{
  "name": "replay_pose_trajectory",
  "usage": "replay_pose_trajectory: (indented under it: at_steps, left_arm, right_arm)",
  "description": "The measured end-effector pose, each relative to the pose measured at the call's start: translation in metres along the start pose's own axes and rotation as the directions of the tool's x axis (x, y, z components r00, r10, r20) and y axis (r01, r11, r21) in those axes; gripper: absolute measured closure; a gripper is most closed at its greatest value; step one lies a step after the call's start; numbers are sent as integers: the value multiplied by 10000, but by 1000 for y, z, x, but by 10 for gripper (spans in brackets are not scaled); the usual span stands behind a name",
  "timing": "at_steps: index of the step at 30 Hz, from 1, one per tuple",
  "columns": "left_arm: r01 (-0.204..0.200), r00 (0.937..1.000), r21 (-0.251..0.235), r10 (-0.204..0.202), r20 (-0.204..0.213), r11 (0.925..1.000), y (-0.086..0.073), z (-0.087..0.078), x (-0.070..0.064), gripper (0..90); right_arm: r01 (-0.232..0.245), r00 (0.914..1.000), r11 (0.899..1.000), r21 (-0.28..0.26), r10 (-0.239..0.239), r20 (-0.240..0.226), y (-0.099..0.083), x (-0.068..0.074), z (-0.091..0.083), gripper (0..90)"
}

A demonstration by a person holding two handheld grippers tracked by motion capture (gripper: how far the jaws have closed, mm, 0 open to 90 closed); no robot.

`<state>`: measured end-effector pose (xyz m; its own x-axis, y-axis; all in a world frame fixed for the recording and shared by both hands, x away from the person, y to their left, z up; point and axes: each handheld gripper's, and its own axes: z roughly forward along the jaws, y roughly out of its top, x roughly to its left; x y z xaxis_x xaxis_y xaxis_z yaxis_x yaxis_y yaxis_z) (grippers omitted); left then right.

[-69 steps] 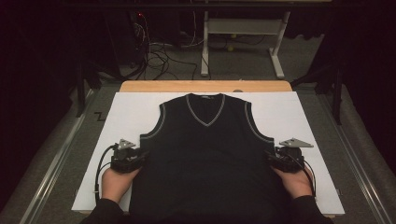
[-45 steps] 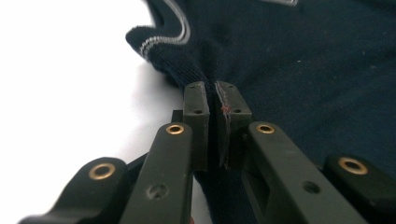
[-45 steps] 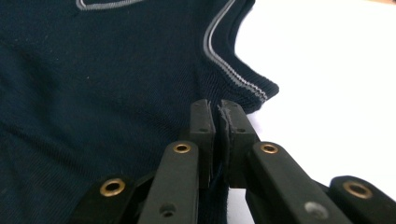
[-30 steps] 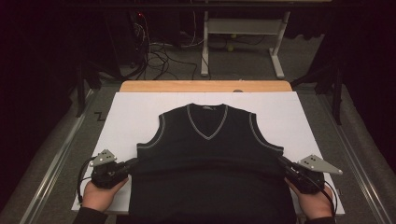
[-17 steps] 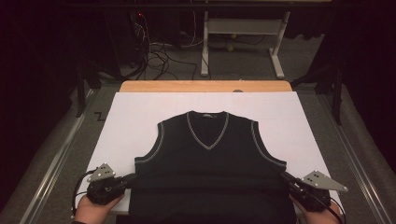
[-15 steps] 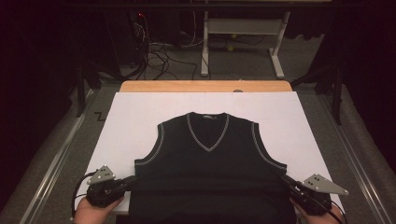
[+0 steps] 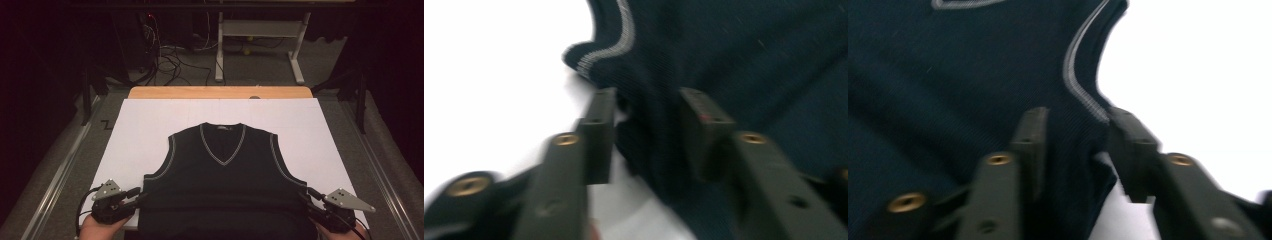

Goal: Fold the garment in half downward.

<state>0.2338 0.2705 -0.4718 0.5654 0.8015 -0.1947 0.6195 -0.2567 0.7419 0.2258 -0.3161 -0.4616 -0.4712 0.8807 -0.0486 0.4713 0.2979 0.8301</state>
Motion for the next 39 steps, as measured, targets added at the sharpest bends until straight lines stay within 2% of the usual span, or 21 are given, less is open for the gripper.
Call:
replay_pose_trajectory:
  at_steps: [1,3,5,6,7,8,9,10,11,12,13,14,19,20,22,26,32,33,35,38,39]
  left_arm:
    - [0,10000,0,0,0,10000,0,0,0,495]
    - [209,9994,-221,-215,-257,9995,1,1,3,403]
    - [268,9990,-581,-288,-331,9980,2,2,6,351]
    - [268,9990,-581,-288,-331,9980,2,2,6,330]
    - [186,9989,-739,-217,-416,9971,3,1,7,330]
    - [-12,9985,-984,-42,-541,9951,4,1,7,287]
    - [-12,9985,-984,-42,-541,9951,4,1,7,269]
    - [-118,9978,-1064,48,-659,9943,4,2,7,238]
    - [-118,9978,-1064,48,-659,9943,4,2,7,216]
    - [-85,9975,-1067,10,-700,9943,5,4,8,183]
    - [-25,9976,-1079,-49,-688,9942,5,5,9,183]
    - [47,9977,-1092,-120,-666,9940,6,6,11,131]
    - [464,9966,-1130,-537,-622,9925,11,13,19,47]
    - [532,9967,-1069,-593,-546,9928,12,15,20,6]
    - [492,9966,-1108,-561,-599,9926,14,17,23,0]
    - [490,9959,-1331,-585,-685,9899,18,19,27,0]
    - [530,9964,-1118,-599,-599,9923,25,21,31,0]
    - [480,9965,-1141,-554,-627,9923,29,20,32,0]
    - [390,9973,-1297,-467,-573,9908,37,18,33,0]
    - [214,9974,-1503,-315,-654,9884,53,18,36,0]
    - [178,9973,-1504,-283,-681,9885,59,19,38,0]
  right_arm:
    - [0,10000,10000,0,0,0,0,0,0,593]
    - [-338,9993,9992,-235,341,134,2,-4,1,526]
    - [-394,9991,9987,-308,398,139,1,-7,3,475]
    - [-427,9990,9986,-322,432,151,1,-7,4,452]
    - [-427,9990,9986,-322,432,151,1,-7,4,452]
    - [-348,9990,9984,-445,359,247,1,-9,6,385]
    - [-348,9990,9984,-445,359,247,1,-9,6,385]
    - [-410,9987,9971,-641,427,260,1,-10,8,320]
    - [-410,9987,9971,-641,427,260,1,-10,8,320]
    - [-458,9988,9955,-825,472,153,2,-12,11,267]
    - [-458,9988,9955,-825,472,153,2,-12,11,267]
    - [-562,9982,9935,-992,580,148,4,-13,14,215]
    - [-706,9974,9903,-1200,720,78,10,-15,19,126]
    - [-747,9970,9899,-1205,767,120,12,-15,21,70]
    - [-800,9964,9903,-1132,825,172,15,-17,26,2]
    - [-733,9968,9932,-908,760,265,22,-18,34,2]
    - [-533,9980,9944,-912,562,297,36,-19,45,3]
    - [-373,9987,9952,-903,402,308,45,-20,49,3]
    - [-328,9987,9956,-881,359,348,49,-20,51,2]
    - [-254,9990,9959,-866,285,347,65,-22,60,3]
    - [-165,9991,9967,-800,197,385,74,-24,68,3]
